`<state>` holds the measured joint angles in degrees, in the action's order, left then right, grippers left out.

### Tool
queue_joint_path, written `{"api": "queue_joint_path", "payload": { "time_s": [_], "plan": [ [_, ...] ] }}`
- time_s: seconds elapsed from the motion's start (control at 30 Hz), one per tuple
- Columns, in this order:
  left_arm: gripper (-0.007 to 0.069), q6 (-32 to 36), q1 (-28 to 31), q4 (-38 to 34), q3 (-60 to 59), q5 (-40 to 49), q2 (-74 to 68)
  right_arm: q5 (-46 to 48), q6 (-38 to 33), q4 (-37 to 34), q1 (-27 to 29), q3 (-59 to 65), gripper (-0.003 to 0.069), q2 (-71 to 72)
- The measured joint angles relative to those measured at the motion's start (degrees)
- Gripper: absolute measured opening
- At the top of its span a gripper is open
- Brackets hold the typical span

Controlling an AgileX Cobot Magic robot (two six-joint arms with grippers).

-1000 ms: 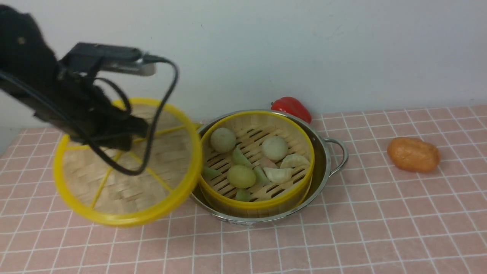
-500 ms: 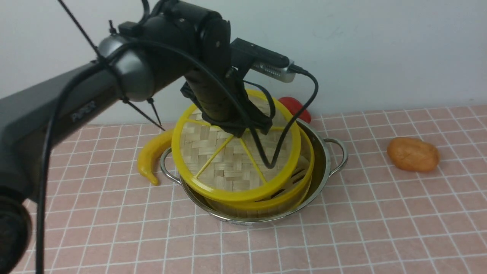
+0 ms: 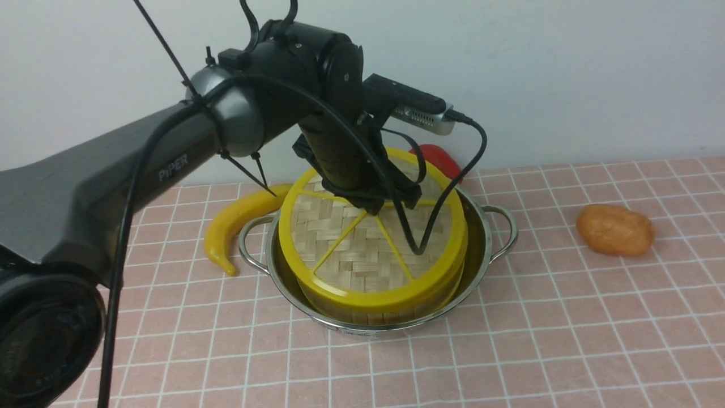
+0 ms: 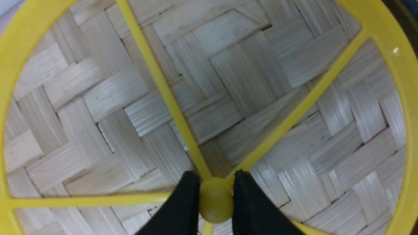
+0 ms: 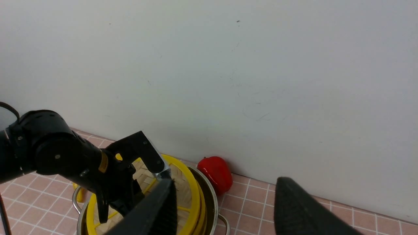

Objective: Place the steamer in the pot on the pink tablecloth, and put the lid on the steamer.
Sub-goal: 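Place the yellow bamboo steamer lid onto the steamer in the pot with the left gripper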

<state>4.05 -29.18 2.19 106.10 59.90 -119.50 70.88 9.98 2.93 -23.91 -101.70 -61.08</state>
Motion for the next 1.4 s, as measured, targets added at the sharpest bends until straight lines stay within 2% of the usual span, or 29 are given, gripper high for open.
{"api": "queue_joint_path", "payload": {
  "time_s": [1.4],
  "plan": [
    [0.0121,0.05,0.00,-0.33,0.99,-2.16,-3.23,0.00,0.04,0.00,0.00,0.00,0.0407,0.00]
  ]
}}
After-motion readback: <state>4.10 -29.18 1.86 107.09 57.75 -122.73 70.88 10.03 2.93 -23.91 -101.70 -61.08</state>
